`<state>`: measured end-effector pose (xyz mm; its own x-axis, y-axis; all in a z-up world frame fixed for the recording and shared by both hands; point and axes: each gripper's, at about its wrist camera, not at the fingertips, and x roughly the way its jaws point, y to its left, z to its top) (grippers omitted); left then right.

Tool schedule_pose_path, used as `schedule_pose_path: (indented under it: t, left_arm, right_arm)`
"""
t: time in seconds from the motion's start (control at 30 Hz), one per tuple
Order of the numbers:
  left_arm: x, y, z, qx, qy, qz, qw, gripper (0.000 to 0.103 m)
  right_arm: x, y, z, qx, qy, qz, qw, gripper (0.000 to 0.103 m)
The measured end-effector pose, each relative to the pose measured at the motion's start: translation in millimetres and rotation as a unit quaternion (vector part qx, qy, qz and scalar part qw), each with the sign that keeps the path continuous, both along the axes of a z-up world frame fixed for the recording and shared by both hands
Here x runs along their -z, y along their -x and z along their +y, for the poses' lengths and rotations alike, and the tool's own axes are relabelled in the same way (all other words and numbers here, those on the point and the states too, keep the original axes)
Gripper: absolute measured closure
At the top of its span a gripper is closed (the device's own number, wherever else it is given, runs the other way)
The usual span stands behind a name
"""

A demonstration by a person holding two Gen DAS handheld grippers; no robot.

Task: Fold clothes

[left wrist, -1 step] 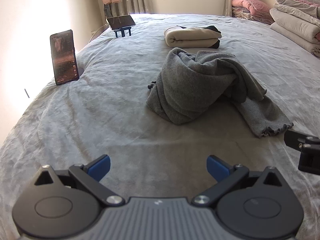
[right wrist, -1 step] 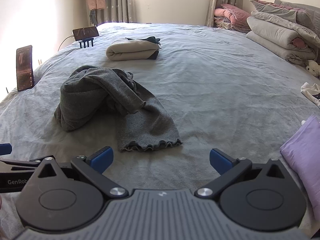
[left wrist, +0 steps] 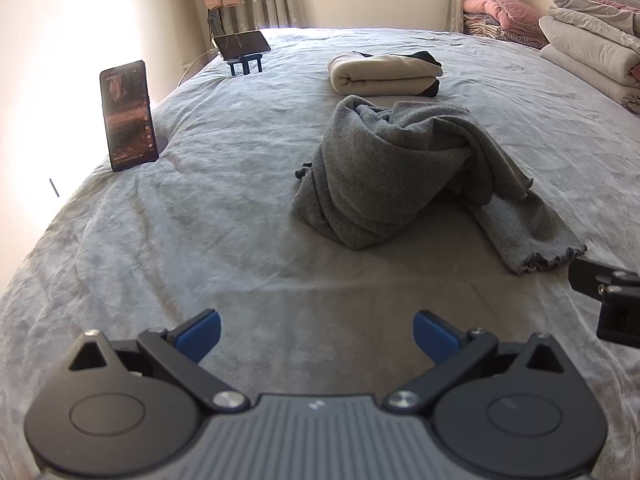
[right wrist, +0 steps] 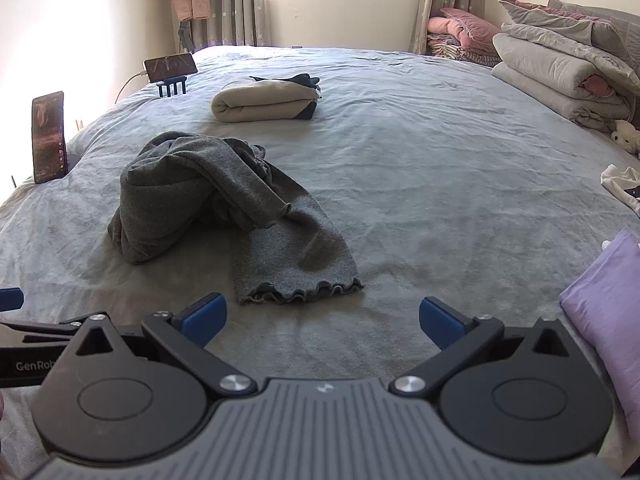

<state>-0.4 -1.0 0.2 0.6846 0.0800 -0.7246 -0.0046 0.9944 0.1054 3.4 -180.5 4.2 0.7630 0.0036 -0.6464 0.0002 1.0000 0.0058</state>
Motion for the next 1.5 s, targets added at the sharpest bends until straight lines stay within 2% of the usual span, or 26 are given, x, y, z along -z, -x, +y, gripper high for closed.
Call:
schedule_pose_path:
  t: [0.17, 0.23, 0.67, 0.97, 1.5]
  left_arm:
    - [-1, 1, -3, 0.000, -0.010, -0.006, 0.9999, 0.000]
    - [-1, 3, -3, -0.002, -0.010, -0.007, 0.9999, 0.000]
    - [-4, 5, -1, 0.005, 0.005, -0.004, 1.0000, 0.000]
    - [-1, 6, -5, 0.020, 0.004, 0.002, 0.9998, 0.000]
    - [4, 4, -7, 0.018, 0.001, 0.009, 0.9998, 0.000]
  right_arm:
    - [-2, 6, -4, 0.001, -0.013, -0.012, 1.000, 0.000]
    - [0, 1, 1, 0.002, -0.008, 0.002, 1.000, 0.000]
    - [3, -1, 5, 0.003, -0.002, 0.009, 1.000, 0.000]
    - [6, -3, 10, -0.002, 0.004, 0.015, 1.000, 0.000]
    - [6, -2, 6, 0.000, 0.003, 0.016, 1.000, 0.000]
